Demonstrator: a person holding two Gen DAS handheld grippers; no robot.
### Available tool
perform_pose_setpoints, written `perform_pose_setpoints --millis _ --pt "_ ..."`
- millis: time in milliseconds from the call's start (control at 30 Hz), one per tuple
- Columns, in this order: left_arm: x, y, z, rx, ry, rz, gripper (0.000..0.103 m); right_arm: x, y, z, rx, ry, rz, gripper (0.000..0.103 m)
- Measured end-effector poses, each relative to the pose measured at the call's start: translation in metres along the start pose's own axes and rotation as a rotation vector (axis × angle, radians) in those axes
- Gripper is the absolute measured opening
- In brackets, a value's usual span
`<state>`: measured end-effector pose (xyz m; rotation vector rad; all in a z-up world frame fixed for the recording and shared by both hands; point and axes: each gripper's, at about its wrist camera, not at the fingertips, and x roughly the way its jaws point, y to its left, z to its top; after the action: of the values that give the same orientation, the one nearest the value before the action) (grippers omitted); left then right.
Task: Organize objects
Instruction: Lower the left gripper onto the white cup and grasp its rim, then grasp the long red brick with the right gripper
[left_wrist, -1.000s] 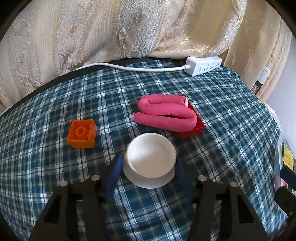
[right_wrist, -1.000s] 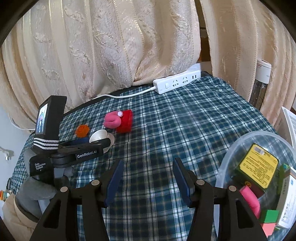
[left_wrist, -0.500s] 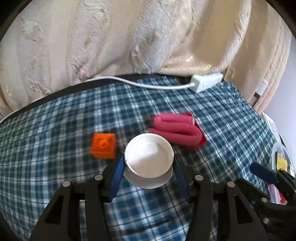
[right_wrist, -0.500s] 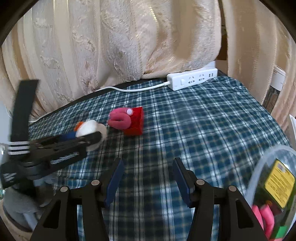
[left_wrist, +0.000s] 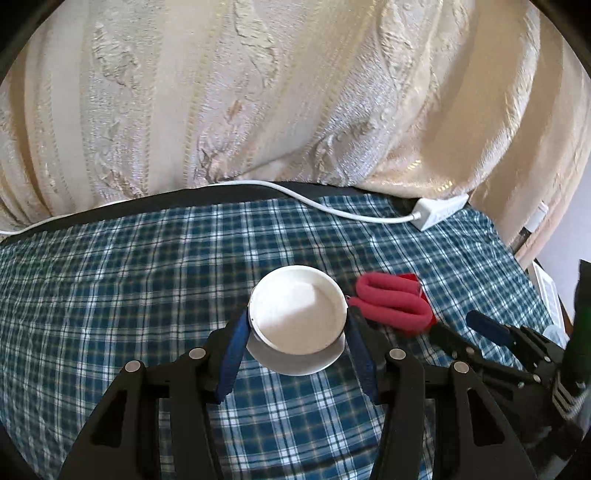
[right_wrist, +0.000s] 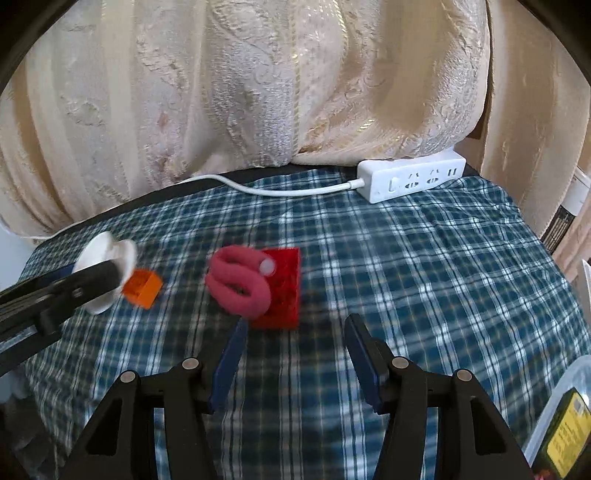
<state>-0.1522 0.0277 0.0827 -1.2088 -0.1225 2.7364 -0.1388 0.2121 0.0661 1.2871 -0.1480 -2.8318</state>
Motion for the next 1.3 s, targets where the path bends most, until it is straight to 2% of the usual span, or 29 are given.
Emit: perform_pose_setpoints --millis 200,367,467,767,833,900,967,1300 --pt "0.0 0.007 0.002 -0.021 0.0 0.007 0.054 0.015 -0.001 0.009 0.012 0.007 -0.031 0.059" --pt "0.001 0.01 0.002 -0.033 0.0 0.013 0.054 0.019 0.018 0.008 -0.08 0.015 0.025 0.059" --pt "0.002 0.011 0.002 -0.037 0.005 0.015 0.054 0.022 0.024 0.008 -0.113 0.02 0.015 0.059" --pt "0.003 0.012 0.002 -0.041 0.006 0.014 0.054 0.047 0.015 0.008 -0.075 0.066 0.006 0.059" --pt "0.004 0.012 0.002 -0.04 0.009 0.013 0.054 0.046 0.017 0.008 -0.08 0.064 0.014 0.054" --pt "0.004 0.012 0.002 -0.039 0.012 0.013 0.054 0.045 0.018 0.009 -0.09 0.065 0.017 0.041" --pt "0.004 0.011 0.002 -0.038 0.013 0.011 0.054 0.046 0.019 0.009 -0.095 0.065 0.021 0.035" --pt "0.002 0.009 0.001 -0.034 0.011 0.001 0.054 0.023 0.014 0.001 -0.072 0.039 0.02 0.033"
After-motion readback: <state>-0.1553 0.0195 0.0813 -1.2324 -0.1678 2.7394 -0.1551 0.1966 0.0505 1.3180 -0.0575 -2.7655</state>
